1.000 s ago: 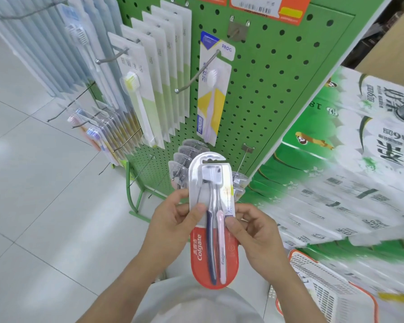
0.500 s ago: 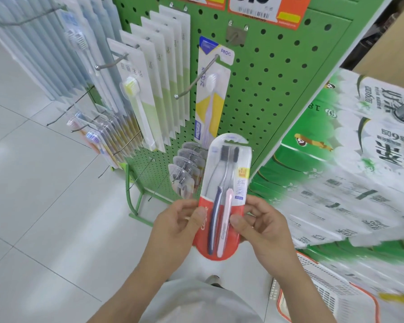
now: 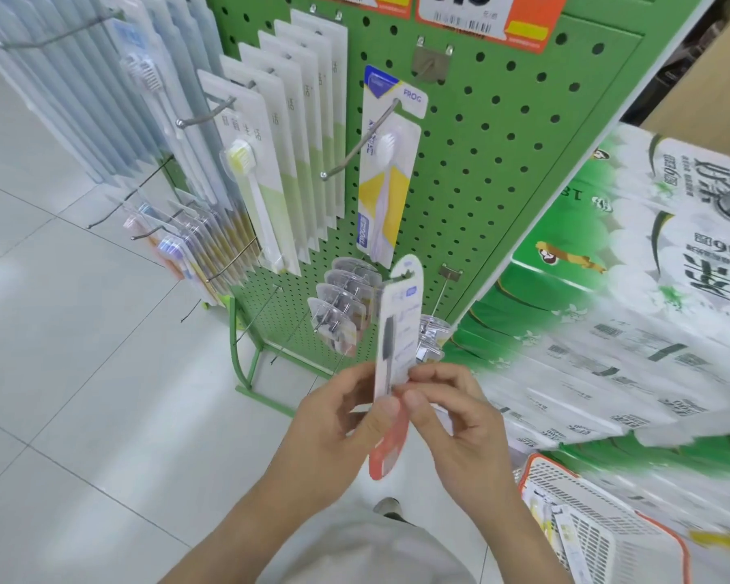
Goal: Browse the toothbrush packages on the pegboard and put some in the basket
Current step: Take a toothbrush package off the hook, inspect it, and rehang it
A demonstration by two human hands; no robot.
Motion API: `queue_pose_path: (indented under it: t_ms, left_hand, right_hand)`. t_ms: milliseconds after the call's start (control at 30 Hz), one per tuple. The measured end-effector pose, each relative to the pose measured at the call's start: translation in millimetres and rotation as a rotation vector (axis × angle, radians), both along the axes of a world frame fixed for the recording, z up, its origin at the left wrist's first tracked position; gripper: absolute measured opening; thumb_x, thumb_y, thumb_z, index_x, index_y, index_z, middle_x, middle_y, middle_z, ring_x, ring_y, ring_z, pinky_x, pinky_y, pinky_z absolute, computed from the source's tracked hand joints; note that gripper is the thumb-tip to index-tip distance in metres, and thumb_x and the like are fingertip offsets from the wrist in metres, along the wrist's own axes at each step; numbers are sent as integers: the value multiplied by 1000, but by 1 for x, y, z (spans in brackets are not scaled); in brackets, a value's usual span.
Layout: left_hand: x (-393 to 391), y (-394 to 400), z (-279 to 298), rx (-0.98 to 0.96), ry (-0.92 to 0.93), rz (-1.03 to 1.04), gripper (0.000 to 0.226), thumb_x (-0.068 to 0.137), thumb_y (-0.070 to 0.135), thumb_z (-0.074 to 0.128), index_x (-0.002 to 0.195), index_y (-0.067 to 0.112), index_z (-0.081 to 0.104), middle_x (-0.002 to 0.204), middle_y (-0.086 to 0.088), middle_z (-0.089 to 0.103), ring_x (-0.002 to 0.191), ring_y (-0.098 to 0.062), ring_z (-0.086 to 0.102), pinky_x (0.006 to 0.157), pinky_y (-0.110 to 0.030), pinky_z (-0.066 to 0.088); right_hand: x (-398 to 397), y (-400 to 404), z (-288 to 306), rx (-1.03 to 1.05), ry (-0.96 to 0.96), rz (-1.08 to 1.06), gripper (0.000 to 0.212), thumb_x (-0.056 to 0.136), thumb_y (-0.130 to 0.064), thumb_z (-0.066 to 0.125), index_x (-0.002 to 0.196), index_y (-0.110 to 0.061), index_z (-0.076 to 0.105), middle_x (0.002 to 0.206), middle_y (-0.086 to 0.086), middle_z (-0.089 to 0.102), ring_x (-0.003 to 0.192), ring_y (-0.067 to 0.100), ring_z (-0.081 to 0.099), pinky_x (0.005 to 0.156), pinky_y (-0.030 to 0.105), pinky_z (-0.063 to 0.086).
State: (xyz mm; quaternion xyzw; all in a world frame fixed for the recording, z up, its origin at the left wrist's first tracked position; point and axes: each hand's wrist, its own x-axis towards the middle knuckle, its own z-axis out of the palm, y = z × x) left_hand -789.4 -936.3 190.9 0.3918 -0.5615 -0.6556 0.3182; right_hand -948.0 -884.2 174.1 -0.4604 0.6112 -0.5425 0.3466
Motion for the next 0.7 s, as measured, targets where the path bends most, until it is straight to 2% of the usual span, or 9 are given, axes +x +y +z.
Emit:
queue_pose_path:
  t_ms: [100,200,267,367,433,567,633,700]
  left_hand:
    - [0,-1,-2,91,21,25,28,101,29,55,119,13,69,109,-2,77,99,-23,74,83,-28,58]
    - [3,0,-6,137,15,-28,34,97,33,51,118,13,70,105,-9,77,94,-29,74,82,-35,60]
    - [4,0,-8,161,23,-62,35,96,32,50,118,12,69,106,-11,77,92,-27,74,82,-36,59]
    - [4,0,-10,192,26,-112,35,97,31,49,116,9,68,104,-15,76,89,-26,73,79,-34,59]
    - [3,4,-10,198,17,-145,35,98,31,49,117,8,68,104,-15,76,89,-27,73,80,-34,59]
    - [-3,10,-11,156,-9,-152,36,99,30,46,119,7,66,105,-14,76,91,-25,73,81,-35,58]
    - [-3,8,-11,152,-7,-124,36,99,30,47,119,7,66,105,-15,76,91,-26,73,82,-37,59]
    - [-1,6,-12,161,-7,-64,36,97,32,49,115,7,67,101,-13,77,88,-24,73,80,-35,59]
  right_hand:
    - [-7,-3,1,-18,95,-67,24,81,-37,83,103,-37,74,110,-7,60,101,20,65,85,33,55]
    - [-15,-10,8,-5,-21,-134,38,73,-25,87,106,-23,67,101,-1,66,84,16,66,71,29,55]
    - [-20,-15,12,-5,-50,-126,37,71,-20,86,103,-18,67,91,-3,67,71,14,63,63,27,54]
    - [-24,-26,18,-12,-52,-146,32,77,-10,85,99,-19,62,84,-5,66,66,12,58,58,32,51]
    - [-27,-36,20,-13,-65,-202,32,80,-12,85,99,-20,60,78,-7,63,65,13,54,56,34,47]
    - [-24,-52,22,14,-13,-256,29,83,-29,83,98,-25,59,65,-10,52,61,15,52,58,34,46]
    - [-13,-54,24,49,-18,-240,29,83,-32,83,98,-25,58,66,-9,61,61,13,59,58,33,50]
    - [-4,-50,26,103,-32,-188,37,79,-29,86,101,-25,56,77,-17,70,63,3,64,59,21,51]
